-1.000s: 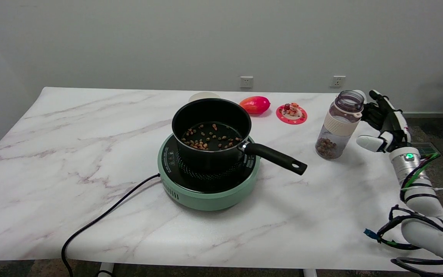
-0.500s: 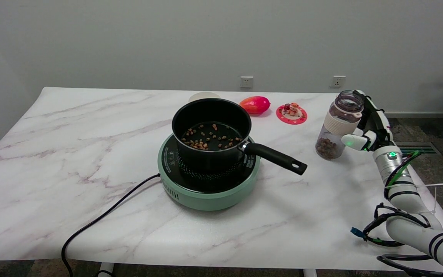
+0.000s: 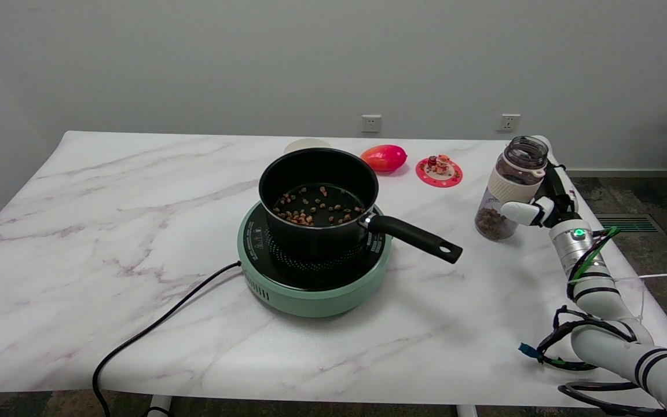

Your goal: Pick up the bottle.

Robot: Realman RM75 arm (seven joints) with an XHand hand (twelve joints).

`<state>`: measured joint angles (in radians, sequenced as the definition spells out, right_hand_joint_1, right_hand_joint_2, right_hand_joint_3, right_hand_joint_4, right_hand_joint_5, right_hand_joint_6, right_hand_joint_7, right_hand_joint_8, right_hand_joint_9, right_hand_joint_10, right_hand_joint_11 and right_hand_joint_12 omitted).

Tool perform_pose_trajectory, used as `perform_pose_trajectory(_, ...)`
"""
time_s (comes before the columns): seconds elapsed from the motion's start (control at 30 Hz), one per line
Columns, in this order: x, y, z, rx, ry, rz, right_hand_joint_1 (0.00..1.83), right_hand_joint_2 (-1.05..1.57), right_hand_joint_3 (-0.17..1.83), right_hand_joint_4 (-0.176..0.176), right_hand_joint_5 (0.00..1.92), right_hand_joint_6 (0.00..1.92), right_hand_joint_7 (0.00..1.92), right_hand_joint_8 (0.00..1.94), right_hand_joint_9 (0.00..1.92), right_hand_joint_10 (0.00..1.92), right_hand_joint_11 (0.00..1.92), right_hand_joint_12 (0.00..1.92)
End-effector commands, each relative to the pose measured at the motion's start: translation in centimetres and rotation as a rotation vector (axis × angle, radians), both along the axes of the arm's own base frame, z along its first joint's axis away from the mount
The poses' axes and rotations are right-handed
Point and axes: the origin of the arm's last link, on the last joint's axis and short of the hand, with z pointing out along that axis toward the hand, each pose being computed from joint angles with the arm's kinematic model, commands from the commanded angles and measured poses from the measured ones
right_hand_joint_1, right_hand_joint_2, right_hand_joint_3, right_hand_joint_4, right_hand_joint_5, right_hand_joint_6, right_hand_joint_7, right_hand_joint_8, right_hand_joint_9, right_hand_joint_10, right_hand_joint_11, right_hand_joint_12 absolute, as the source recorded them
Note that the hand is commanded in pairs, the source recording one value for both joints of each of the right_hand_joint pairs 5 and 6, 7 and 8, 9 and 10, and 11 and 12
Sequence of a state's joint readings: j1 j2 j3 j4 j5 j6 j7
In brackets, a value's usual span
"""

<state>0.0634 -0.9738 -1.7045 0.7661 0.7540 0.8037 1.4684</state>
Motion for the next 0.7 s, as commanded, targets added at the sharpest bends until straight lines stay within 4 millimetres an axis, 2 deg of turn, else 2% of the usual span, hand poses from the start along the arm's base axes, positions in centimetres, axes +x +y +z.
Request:
perform_pose_trajectory(0.03,0.01,-0.4,-0.76,0.018,-0.004,0.012,1.22,-0.66,0.93,0.0,0.21,0.21,0.59,0.59,0.54,0.54,0.6,0.6)
perform_pose_trajectory(0.23,0.0,-0.23,-0.72,0.015,-0.004,0.017,1.26,-0.6,0.88,0.0,0.24,0.24,0.59,0.59,0.54,0.54,0.59,0.59)
perform_pose_trajectory(0.7,0.03,-0.01,-0.6,0.012,-0.008,0.029,1.31,-0.37,1.02,0.0,0.3,0.3,0.71,0.71,0.55,0.55,0.59,0.59)
